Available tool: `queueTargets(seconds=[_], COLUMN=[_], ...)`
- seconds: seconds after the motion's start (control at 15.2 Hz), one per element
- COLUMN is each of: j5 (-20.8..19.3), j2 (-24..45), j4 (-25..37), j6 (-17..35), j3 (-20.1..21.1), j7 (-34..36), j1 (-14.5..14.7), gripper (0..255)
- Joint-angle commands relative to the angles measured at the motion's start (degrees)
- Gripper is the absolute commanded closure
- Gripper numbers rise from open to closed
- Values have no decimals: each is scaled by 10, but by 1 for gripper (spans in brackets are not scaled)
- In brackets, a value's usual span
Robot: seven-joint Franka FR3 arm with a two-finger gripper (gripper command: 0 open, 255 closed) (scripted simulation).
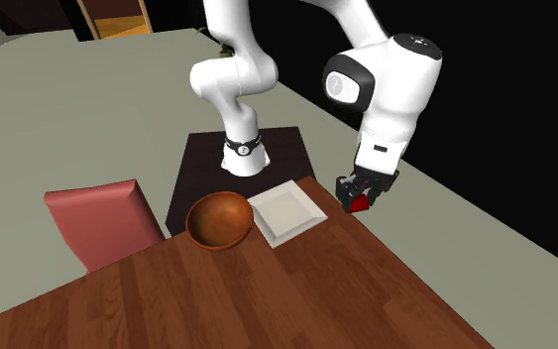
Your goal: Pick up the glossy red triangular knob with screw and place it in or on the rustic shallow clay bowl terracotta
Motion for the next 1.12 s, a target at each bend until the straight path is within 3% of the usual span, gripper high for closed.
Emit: queueTargets(seconds=[0.0, 0.26, 0.66, 1.06], j5=[7, 16, 40, 32], j2=[-14, -33, -124, -201], j4=[4, 14, -80, -155], j6=[-17, -46, -39, -42], j3=[-2, -5, -60, -125], j7=[-8, -15, -111, -202], j1=[0, 2, -18, -47], gripper=[255, 255, 255, 255])
